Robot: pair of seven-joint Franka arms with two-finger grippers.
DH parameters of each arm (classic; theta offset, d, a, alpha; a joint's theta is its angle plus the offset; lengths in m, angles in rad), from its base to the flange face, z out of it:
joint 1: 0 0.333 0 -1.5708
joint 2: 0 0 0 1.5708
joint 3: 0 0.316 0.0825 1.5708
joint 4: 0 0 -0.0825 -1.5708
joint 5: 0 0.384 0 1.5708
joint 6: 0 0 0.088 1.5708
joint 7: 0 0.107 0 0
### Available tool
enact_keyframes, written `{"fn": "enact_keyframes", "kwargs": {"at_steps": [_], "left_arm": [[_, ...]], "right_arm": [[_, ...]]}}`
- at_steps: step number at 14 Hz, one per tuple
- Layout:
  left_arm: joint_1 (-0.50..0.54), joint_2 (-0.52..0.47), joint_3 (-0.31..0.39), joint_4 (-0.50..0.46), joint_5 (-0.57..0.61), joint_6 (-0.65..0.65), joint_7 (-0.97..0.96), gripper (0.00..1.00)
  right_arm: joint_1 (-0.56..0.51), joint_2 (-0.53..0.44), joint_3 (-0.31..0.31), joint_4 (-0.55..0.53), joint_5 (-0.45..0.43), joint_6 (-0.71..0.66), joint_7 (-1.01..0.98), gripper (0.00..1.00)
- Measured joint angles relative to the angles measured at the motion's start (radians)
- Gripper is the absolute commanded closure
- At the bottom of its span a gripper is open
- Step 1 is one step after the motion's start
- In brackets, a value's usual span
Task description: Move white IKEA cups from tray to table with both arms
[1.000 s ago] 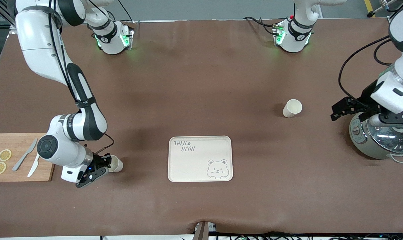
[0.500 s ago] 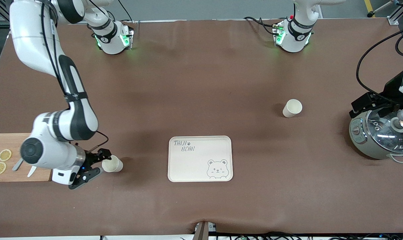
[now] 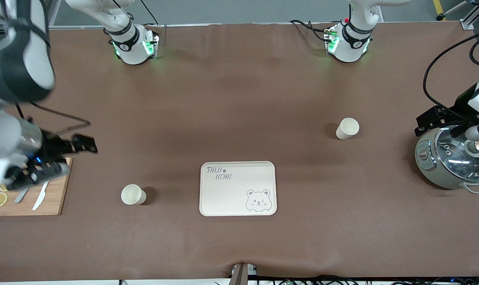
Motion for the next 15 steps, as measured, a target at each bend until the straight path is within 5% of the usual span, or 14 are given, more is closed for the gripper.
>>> {"fn": "enact_keyframes", "kwargs": {"at_steps": [3, 8, 15], "left_arm": [[-0.001, -0.015, -0.004, 0.001, 0.002, -0.034, 0.011, 0.0], [-0.001, -0.021, -0.017, 0.001, 0.006, -0.066, 0.011, 0.0], [0.001, -0.021, -0.016, 0.001, 0.031, -0.071, 0.011, 0.0]], "right_arm": [[0.005, -0.181, 0.0, -0.134, -0.036, -0.008, 0.059, 0.0], [-0.033, -0.449, -0.012, -0.569, -0.046, 0.258, 0.069, 0.0], [-0.123, -0.449, -0.016, -0.617, -0.047, 0.34, 0.07, 0.0]]}}
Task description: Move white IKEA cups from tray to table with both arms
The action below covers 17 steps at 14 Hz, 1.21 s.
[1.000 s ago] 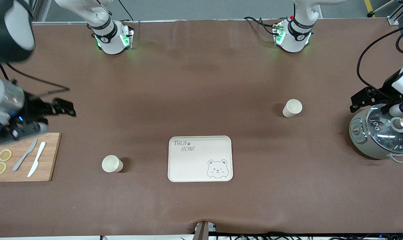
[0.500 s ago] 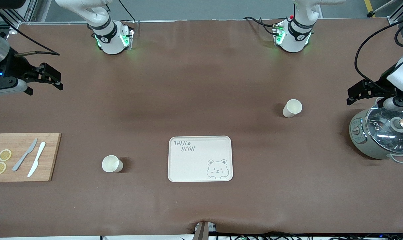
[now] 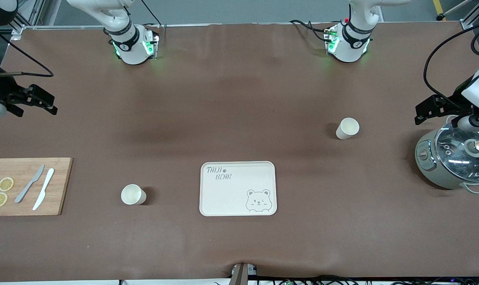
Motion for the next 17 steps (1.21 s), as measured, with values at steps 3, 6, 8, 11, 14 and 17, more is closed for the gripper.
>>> {"fn": "enact_keyframes", "kwargs": {"at_steps": [3, 6, 8, 11, 14, 17], "left_arm": [[-0.001, 0.0, -0.001, 0.0, 0.003, -0.004, 0.001, 0.0], [-0.001, 0.0, -0.001, 0.0, 0.004, -0.038, 0.003, 0.0], [-0.001, 0.0, -0.001, 0.0, 0.004, -0.05, 0.006, 0.0], [-0.001, 0.0, -0.001, 0.0, 0.004, -0.067, 0.049, 0.0], [-0.001, 0.0, -0.001, 0.0, 0.004, -0.083, 0.06, 0.0], [-0.001, 0.0, -0.001, 0.0, 0.004, -0.085, 0.061, 0.0]], "right_arm": [[-0.005, 0.0, 0.0, 0.009, 0.0, 0.001, 0.007, 0.0], [-0.008, 0.015, 0.0, 0.042, -0.002, 0.005, 0.008, 0.0], [-0.02, 0.027, -0.001, 0.065, -0.002, 0.004, 0.008, 0.0], [-0.032, 0.039, -0.001, 0.071, -0.001, 0.001, 0.008, 0.0], [-0.036, 0.042, -0.001, 0.085, -0.002, -0.005, 0.008, 0.0], [-0.055, 0.042, -0.002, 0.115, -0.002, -0.015, 0.008, 0.0]]}}
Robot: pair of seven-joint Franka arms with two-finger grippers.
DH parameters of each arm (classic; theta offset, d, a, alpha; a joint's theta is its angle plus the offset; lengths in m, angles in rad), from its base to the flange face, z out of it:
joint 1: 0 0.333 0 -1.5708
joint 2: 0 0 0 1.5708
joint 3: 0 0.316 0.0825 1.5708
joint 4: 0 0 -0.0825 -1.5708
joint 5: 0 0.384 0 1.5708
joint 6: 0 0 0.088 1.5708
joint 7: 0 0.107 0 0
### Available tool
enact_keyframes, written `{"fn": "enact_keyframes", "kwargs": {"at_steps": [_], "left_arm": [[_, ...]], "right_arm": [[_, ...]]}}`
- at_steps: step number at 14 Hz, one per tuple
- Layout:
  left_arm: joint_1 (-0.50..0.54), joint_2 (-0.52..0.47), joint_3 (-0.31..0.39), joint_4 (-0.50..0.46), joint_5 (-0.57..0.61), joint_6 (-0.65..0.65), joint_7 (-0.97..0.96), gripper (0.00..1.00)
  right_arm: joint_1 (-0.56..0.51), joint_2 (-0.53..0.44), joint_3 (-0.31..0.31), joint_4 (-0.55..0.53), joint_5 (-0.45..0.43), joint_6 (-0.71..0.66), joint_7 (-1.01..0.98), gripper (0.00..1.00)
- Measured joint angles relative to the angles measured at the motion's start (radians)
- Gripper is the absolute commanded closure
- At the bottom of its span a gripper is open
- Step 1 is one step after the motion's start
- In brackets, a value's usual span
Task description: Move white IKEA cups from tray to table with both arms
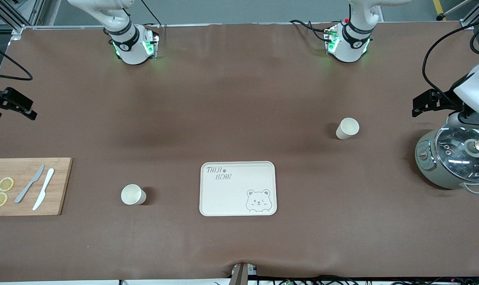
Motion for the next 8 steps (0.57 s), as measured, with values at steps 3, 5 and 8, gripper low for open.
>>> {"fn": "enact_keyframes", "kwargs": {"at_steps": [3, 5, 8], "left_arm": [[0.0, 0.0, -0.003, 0.0, 0.0, -0.001, 0.0, 0.0], [0.0, 0.0, -0.003, 0.0, 0.0, -0.001, 0.0, 0.0], [0.0, 0.0, -0.004, 0.0, 0.0, -0.001, 0.0, 0.0]], "right_arm": [[-0.002, 0.001, 0.001, 0.002, 0.0, -0.001, 0.0, 0.0], [-0.003, 0.001, 0.0, 0.002, 0.0, -0.002, 0.0, 0.0], [-0.003, 0.001, 0.001, 0.002, 0.0, -0.01, 0.0, 0.0]]}}
